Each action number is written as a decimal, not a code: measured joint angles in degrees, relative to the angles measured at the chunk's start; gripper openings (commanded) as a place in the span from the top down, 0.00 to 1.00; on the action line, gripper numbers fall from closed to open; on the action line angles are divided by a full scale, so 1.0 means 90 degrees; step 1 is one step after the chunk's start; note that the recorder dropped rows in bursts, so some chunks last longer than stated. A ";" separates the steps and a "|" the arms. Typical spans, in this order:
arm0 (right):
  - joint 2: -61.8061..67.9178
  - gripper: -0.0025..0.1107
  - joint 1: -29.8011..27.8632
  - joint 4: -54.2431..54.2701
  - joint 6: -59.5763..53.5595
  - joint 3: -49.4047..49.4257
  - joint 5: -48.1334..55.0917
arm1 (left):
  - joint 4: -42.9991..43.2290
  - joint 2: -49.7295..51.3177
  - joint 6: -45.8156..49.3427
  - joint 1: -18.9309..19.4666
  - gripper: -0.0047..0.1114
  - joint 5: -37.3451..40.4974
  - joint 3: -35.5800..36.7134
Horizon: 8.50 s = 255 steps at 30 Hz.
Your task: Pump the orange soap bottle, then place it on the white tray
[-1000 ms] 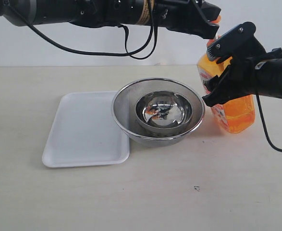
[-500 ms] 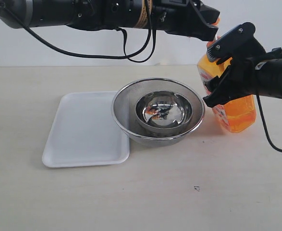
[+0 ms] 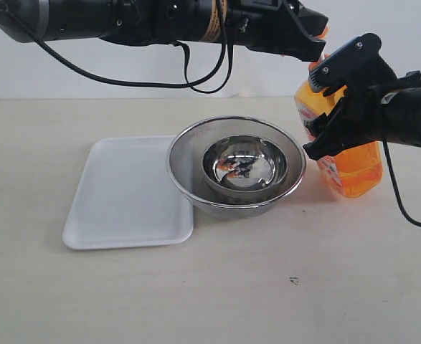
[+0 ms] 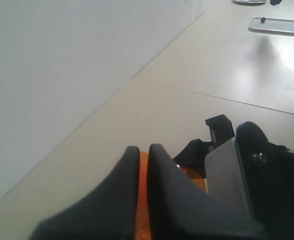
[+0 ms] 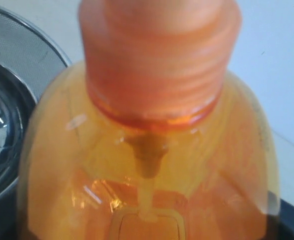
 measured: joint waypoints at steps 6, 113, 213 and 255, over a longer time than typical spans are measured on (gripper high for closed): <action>0.0000 0.98 0.0000 0.0000 0.0000 0.0000 0.0000 | 0.0000 0.0000 0.0000 0.0000 0.92 0.0000 0.0000; 0.3043 0.05 0.3221 0.0715 0.1426 -0.4888 0.0806 | -0.1430 -0.8877 -0.0841 0.0294 0.92 0.5888 0.8390; 0.2183 0.98 0.2300 0.1837 -0.0544 -0.4831 0.4205 | -0.1238 -0.2537 0.1934 0.3861 0.92 0.0028 0.4916; 0.1198 0.98 0.1619 0.0078 0.0559 -0.4831 0.4735 | 0.0369 -0.5523 -0.0736 0.3861 0.92 0.1074 0.5491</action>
